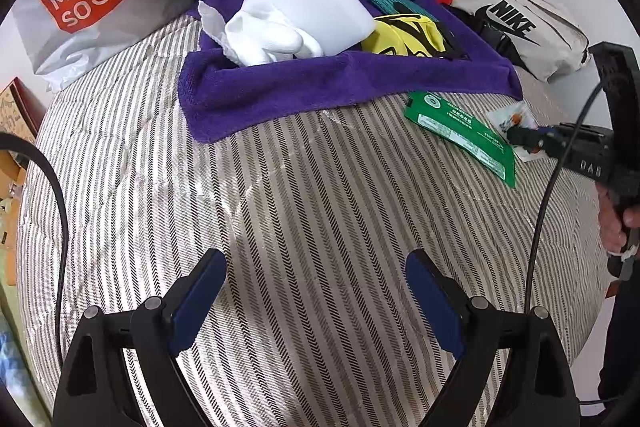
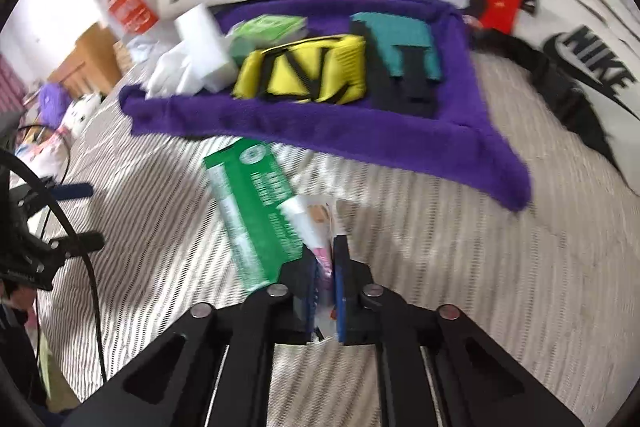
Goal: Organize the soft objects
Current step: 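Grasp the green toothpaste tube lying beside the towel with the left gripper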
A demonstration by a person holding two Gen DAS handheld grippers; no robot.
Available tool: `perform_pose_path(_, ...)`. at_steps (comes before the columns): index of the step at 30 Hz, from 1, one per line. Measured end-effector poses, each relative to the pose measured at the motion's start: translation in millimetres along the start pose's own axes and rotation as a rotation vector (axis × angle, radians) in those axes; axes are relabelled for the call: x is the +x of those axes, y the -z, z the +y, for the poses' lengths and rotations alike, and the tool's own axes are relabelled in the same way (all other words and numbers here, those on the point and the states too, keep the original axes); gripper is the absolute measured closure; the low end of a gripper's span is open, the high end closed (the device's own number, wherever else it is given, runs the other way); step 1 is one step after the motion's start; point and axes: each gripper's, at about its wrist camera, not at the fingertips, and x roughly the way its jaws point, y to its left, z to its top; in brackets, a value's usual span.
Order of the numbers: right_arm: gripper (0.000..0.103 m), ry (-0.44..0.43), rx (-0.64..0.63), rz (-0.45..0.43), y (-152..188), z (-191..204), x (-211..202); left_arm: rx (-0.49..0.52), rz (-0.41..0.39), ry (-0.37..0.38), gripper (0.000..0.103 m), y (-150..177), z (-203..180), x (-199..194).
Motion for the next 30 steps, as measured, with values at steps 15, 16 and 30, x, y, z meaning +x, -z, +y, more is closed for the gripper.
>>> perform_pose_path(15,0.098,0.061,0.055,-0.073,18,-32,-40,-0.023,-0.034,0.082,0.013,-44,-59,17)
perform_pose_path(16,0.098,0.07,0.062,-0.08,20,-36,-43,-0.032,-0.028,0.062,0.013,-49,-66,22)
perform_pose_path(30,0.098,0.021,0.077,-0.11,50,-67,-62,-0.151,0.053,-0.105,0.013,-89,-122,71)
